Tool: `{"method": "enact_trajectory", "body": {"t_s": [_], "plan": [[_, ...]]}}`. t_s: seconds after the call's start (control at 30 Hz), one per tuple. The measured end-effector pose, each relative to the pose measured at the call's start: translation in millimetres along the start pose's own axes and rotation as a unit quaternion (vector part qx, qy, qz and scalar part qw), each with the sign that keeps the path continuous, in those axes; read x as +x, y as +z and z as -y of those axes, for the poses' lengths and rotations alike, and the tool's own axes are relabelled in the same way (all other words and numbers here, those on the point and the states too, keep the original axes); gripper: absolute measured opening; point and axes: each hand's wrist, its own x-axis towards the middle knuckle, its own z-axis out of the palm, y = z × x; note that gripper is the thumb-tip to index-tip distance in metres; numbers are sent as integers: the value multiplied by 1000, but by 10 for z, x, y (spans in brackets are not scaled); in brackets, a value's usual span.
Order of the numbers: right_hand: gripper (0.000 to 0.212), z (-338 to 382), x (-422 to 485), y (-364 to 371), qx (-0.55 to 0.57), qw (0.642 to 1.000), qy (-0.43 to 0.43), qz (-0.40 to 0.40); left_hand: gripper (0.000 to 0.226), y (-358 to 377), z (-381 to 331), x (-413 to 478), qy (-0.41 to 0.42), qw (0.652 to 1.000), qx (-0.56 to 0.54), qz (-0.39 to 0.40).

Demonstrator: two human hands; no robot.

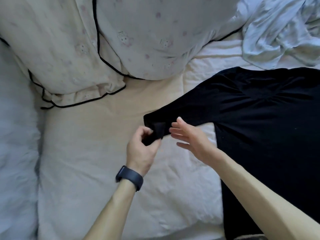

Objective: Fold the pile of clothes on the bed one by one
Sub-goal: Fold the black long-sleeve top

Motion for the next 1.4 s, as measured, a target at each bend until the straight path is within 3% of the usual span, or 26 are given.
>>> {"method": "enact_trajectory", "body": {"t_s": [0.1,0.17,0.2,0.27,0.37,0.47,0.57,0.63,0.73,0.8,0.93,1.03,1.13,1.23,1.4], "plan": [[49,45,-545,-418,145,989,-17,-22,24,783,-430,-318,-19,973,-104,207],[24,4,-818,-929,177,976,-41,-119,24,1206,-701,-433,-112,921,-166,336],[19,-66,-950,-1244,204,964,-37,-164,21,1394,-805,-479,-150,904,-164,364],[27,-197,-1225,-1885,269,941,-26,-202,15,1751,-867,-516,-148,928,-112,324],[33,-475,-1592,-2771,362,901,4,-238,16,2265,-718,-500,-94,983,35,154],[25,-988,-1761,-3503,348,865,51,-358,50,2664,-512,-444,-64,963,243,97],[27,-1501,-1754,-3965,143,863,119,-470,74,2992,-379,-336,-56,923,369,90],[44,-1615,-1730,-4023,39,877,142,-457,77,3162,-314,-271,-79,905,408,90],[32,-1616,-1698,-4005,-43,886,146,-438,69,3308,-289,-167,-108,883,453,62],[34,-1647,-1698,-4043,-89,876,139,-453,63,3382,-327,-145,-126,883,450,36],[66,-1666,-1680,-4136,-208,845,132,-474,43,3373,-372,-61,-125,905,405,-36],[72,-1583,-1664,-4130,-302,817,91,-482,44,3284,-335,55,-121,909,394,-53],[62,-1441,-1481,-4024,-361,825,0,-434,51,3200,-304,186,-116,907,403,-37],[48,-1235,-1111,-3831,-419,823,-102,-368,40,3115,-254,278,-93,910,403,-20],[46,-604,-259,-3371,-418,866,-141,-235,27,2987,-108,294,-77,936,344,-11]]}}
